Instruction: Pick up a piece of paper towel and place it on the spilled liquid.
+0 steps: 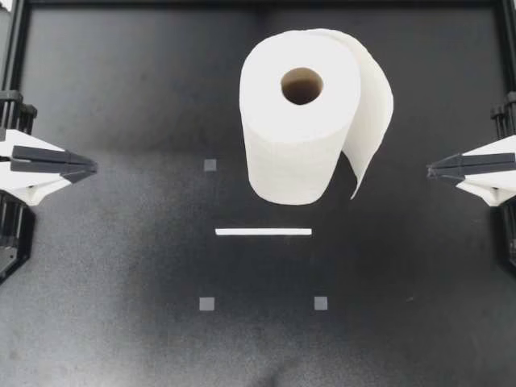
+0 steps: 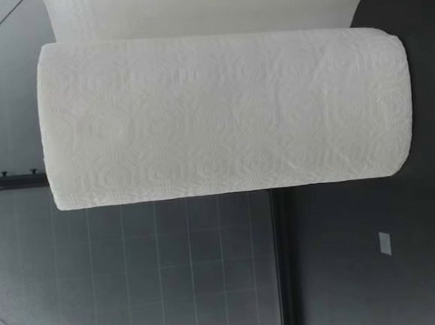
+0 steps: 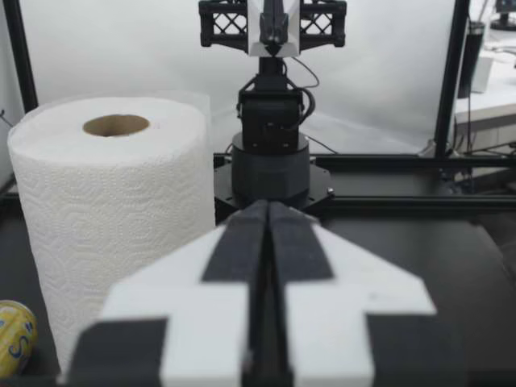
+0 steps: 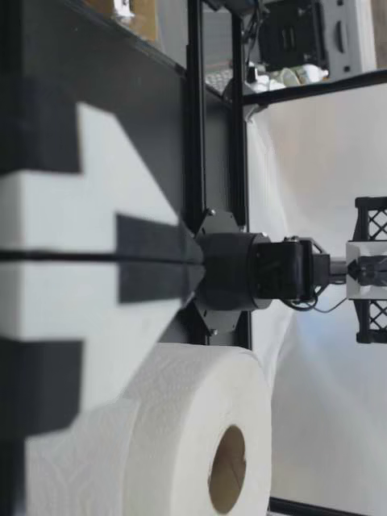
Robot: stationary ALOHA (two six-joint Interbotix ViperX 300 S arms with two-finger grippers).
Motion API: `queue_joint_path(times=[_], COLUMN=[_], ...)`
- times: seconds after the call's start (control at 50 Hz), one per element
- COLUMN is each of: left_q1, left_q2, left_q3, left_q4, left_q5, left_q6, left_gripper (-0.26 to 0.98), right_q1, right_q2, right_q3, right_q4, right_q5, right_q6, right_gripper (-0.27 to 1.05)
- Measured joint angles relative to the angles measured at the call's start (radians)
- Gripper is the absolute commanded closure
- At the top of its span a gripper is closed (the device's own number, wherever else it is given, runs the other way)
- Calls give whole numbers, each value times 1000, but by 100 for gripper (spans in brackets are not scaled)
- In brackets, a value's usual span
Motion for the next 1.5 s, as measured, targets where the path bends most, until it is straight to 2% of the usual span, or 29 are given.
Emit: queue_joint_path(times=[0.06,0.16,0.28,0.36,0.6,0.82,0.9,1.04,1.1,1.26,1.34,1.5], left_q1=[5,14,18,34,126,158,161,172,178,192,198,209], left_q2=[5,20,67,115,301,477,537,620,653,719,750,788], left_q3=[2,-3,-38,-67,-213,-360,-416,-512,-549,-604,-623,-641], left_q4=[0,0,0,0,-2,-2,-2,-2,-2,-2,-2,-2], left_q5=[-12,-26,-31,-31,-29,17,52,121,138,149,150,152], left_q6=[0,6,12,14,20,37,64,103,110,118,118,129], left_gripper=[61,61,61,61,61,61,61,61,61,61,61,61], right_q1=[2,0,0,-2,0,12,74,264,371,571,612,644], right_q2=[3,15,48,74,143,239,275,328,357,431,465,545], right_q3=[2,-3,-63,-135,-321,-453,-486,-509,-509,-509,-505,-463], right_q4=[0,0,0,0,-49,-225,-327,-580,-704,-913,-963,-1069], right_q5=[2,31,187,367,805,1155,1256,1462,1585,1753,1761,1764], right_q6=[6,15,17,15,25,166,253,512,650,934,1069,1335], right_gripper=[79,80,80,80,80,80,80,80,80,80,80,80])
